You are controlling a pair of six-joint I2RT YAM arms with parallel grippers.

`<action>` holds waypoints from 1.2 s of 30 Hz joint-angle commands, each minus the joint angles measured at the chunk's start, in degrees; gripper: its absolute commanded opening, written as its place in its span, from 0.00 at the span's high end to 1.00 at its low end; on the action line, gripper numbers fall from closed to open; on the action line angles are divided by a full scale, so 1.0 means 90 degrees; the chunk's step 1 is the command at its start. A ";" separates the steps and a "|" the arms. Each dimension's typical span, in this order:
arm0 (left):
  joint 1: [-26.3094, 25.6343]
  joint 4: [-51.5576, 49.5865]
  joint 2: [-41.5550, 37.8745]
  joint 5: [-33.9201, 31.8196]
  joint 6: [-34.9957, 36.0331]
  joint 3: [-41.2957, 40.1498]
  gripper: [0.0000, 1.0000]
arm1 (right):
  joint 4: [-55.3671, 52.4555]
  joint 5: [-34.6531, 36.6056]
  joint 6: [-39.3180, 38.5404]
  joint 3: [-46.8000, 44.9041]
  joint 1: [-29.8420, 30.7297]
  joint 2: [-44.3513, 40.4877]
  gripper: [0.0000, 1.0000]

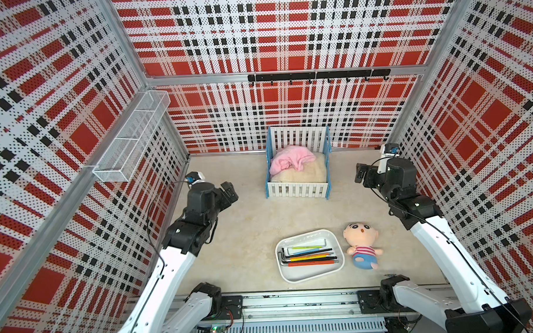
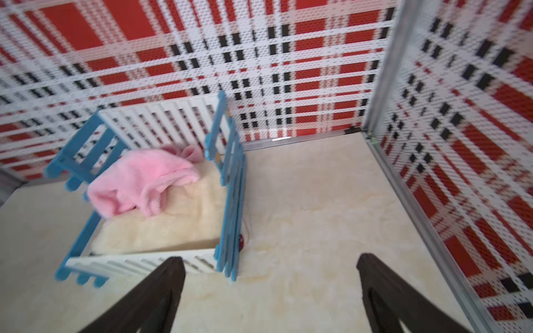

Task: Put the hex key on the desktop into the storage box
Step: Reset both arms

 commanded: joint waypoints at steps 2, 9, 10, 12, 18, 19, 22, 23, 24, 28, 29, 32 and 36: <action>0.0036 0.1754 -0.0025 -0.1731 0.0504 -0.0974 0.01 | 0.1405 0.1243 -0.0074 -0.1272 -0.0184 -0.0149 0.00; 0.0471 0.7420 -0.0142 -0.2805 0.2945 -0.4440 0.01 | 0.3768 0.1759 -0.0729 -0.2925 -0.0192 0.0660 0.00; 0.0701 0.8036 0.0064 -0.2619 0.2997 -0.4733 0.01 | 0.4286 0.1647 -0.0801 -0.3153 -0.0197 0.0789 0.00; 0.1071 0.8606 0.0631 -0.2203 0.2852 -0.4929 0.01 | 0.5491 0.1491 -0.0940 -0.3673 -0.0197 0.0922 0.00; 0.1101 0.9803 0.2434 -0.2271 0.3003 -0.4624 0.01 | 0.6727 0.0939 -0.1541 -0.3963 -0.0282 0.1839 0.00; 0.1071 0.9841 0.2680 -0.2198 0.3172 -0.4440 0.01 | 0.6948 0.0903 -0.1628 -0.4005 -0.0303 0.1986 0.00; 0.0986 1.0120 0.3287 -0.2127 0.3443 -0.4019 0.01 | 0.7520 0.0609 -0.1728 -0.4108 -0.0448 0.2391 0.00; 0.0984 1.0359 0.3469 -0.2126 0.3464 -0.3985 0.01 | 0.7685 0.0537 -0.1783 -0.4136 -0.0469 0.2513 0.00; 0.0992 1.0578 0.3612 -0.2112 0.3476 -0.4010 0.01 | 0.7837 0.0413 -0.1834 -0.4157 -0.0498 0.2612 0.00; 0.0978 1.1000 0.3757 -0.1953 0.3591 -0.4152 0.01 | 0.8374 0.0079 -0.1922 -0.4294 -0.0564 0.2937 0.00; 0.0950 1.1058 0.3736 -0.1948 0.3608 -0.4202 0.01 | 0.8540 0.0035 -0.1917 -0.4359 -0.0584 0.2985 0.00; 0.0950 1.1330 0.3690 -0.1871 0.3650 -0.4378 0.01 | 0.8708 -0.0150 -0.1877 -0.4483 -0.0655 0.2959 0.00; 0.0947 1.1491 0.3684 -0.1815 0.3674 -0.4463 0.01 | 0.9032 -0.0372 -0.1836 -0.4697 -0.0727 0.2934 0.00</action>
